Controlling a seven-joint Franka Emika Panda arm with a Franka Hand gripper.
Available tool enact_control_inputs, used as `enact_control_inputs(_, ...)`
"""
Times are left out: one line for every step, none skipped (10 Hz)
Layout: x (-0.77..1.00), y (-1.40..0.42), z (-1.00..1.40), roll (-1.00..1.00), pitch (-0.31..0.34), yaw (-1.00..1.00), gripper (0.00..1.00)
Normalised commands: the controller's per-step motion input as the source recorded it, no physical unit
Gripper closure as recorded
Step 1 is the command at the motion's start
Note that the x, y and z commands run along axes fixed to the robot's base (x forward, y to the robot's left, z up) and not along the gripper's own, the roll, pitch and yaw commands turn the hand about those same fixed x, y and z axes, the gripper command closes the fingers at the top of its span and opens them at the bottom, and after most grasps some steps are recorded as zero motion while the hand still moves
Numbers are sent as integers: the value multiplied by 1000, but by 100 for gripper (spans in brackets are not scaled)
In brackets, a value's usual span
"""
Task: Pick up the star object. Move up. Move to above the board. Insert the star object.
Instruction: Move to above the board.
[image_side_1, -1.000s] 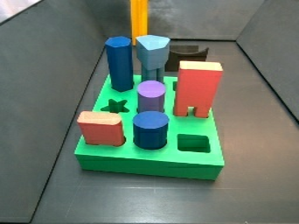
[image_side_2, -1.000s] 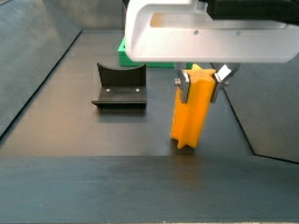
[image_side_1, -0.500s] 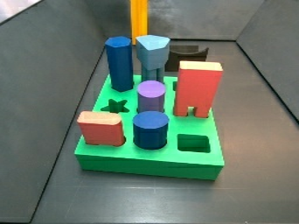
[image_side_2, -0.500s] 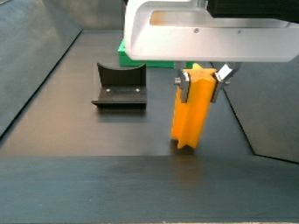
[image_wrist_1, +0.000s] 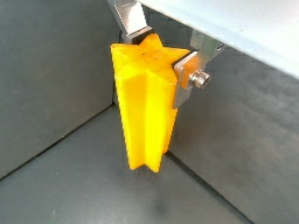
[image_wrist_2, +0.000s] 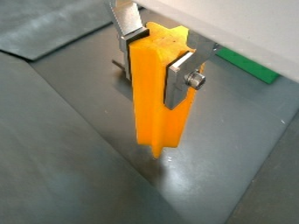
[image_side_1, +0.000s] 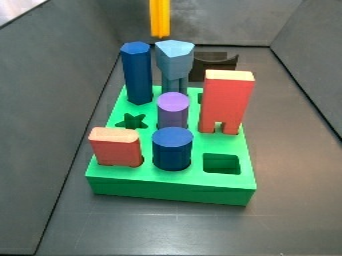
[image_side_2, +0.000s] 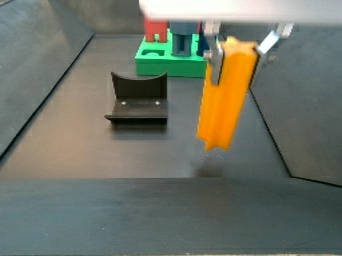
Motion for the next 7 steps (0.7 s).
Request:
enact_control_inputs(394,765,1000,177,323,-149,100)
enact_control_inputs(351,687,917,96,327,-107,100)
enact_control_inputs(250,529,700,37,277,-72,100)
enact_control_inputs(158,381,472,-7,219,-52,100)
enact_control_inputs(87,184,173,-28,167,-31,100)
enact_control_inputs(11,-1000,161,-226,156,-8,100)
enact_control_inputs(9,-1000,163,-216,138,3,100)
